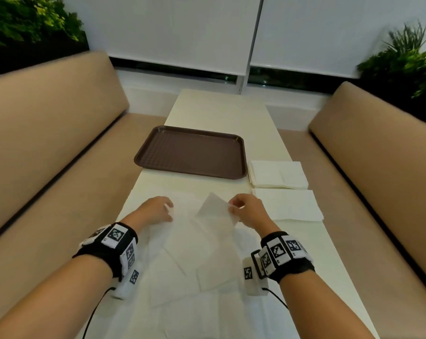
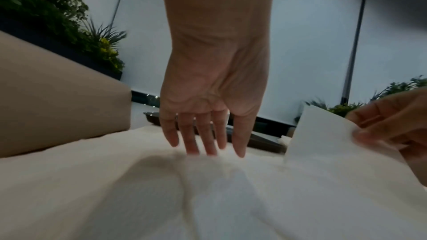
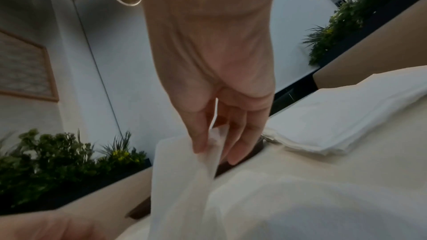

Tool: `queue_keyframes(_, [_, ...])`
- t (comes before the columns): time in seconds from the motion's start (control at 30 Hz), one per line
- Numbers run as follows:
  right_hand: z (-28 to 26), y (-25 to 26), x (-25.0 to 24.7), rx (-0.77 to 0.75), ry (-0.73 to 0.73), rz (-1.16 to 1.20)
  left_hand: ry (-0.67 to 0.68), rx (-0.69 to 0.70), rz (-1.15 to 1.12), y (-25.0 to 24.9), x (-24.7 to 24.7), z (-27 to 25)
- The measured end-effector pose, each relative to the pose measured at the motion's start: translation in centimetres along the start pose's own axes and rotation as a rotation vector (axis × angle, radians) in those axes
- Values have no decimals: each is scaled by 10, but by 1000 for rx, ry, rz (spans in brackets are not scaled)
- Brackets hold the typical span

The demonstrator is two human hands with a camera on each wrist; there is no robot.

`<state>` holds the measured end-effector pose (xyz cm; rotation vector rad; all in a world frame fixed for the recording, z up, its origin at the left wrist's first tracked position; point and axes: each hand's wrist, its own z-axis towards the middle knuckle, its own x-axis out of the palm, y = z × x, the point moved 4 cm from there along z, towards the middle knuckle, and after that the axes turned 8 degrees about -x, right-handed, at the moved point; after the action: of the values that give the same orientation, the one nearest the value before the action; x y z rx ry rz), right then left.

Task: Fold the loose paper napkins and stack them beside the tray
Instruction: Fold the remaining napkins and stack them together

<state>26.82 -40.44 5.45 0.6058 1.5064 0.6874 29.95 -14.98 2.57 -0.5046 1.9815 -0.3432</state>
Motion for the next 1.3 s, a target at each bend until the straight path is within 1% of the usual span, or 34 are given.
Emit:
queue_keyframes(0.03, [0, 4, -4, -44, 3, -2, -27, 16, -33, -4, -4, -2])
queue_keyframes(0.07, [-1, 11, -9, -93, 12, -7, -56, 64, -88, -13, -11, -8])
queue_keyframes(0.13, [-4, 32, -22, -189, 37, -25, -86, 232, -231, -41, -32, -30])
queue_keyframes(0.2, [-9, 57, -37, -286, 44, -38, -83, 414, -298, -75, -55, -57])
queue_keyframes(0.27, [-15, 85, -54, -388, 36, -40, -75, 523, -205, -106, -73, -80])
queue_keyframes(0.33, [-22, 113, -70, -460, 22, -26, -50, 552, -48, -132, -85, -97])
queue_keyframes(0.4, [-26, 132, -83, -523, -15, 56, -56, 575, 82, -151, -93, -109])
queue_keyframes(0.47, [-28, 136, -95, -547, -79, 195, -94, 612, 152, -164, -98, -117])
queue_keyframes(0.5, [-28, 130, -98, -513, -86, 258, -103, 610, 132, -166, -100, -120])
queue_keyframes(0.57, [-29, 107, -94, -383, -19, 301, -106, 596, -15, -163, -103, -121])
queue_keyframes(0.63, [-30, 77, -81, -277, 97, 254, -75, 579, -258, -155, -103, -118])
queue_keyframes(0.67, [-33, 63, -75, -240, 130, 256, -64, 557, -379, -149, -101, -114])
queue_keyframes(0.7, [-36, 51, -70, -209, 144, 294, -72, 527, -478, -142, -97, -109])
queue_keyframes(0.77, [-43, 28, -65, -153, 128, 442, -123, 476, -581, -130, -87, -94])
queue_keyframes(0.83, [-49, 3, -67, -80, 84, 587, -132, 420, -635, -120, -70, -80])
queue_keyframes(0.93, [-59, -36, -69, 43, 51, 704, -25, 357, -694, -111, -33, -62])
queue_keyframes(1.0, [-61, -64, -75, 112, -2, 743, 47, 332, -686, -113, -8, -49])
queue_keyframes(1.07, [-59, -87, -88, 143, -75, 781, 59, 318, -614, -124, 16, -35])
queue_keyframes(1.13, [-48, -107, -106, 134, -147, 690, 51, 336, -571, -141, 38, -19])
queue_keyframes(1.2, [-32, -123, -127, 112, -268, 539, 66, 367, -574, -163, 56, -3])
queue_keyframes(1.27, [-13, -139, -149, 150, -414, 418, 74, 341, -601, -183, 72, 15])
queue_keyframes(1.3, [-5, -146, -158, 181, -449, 370, 77, 317, -619, -193, 78, 22])
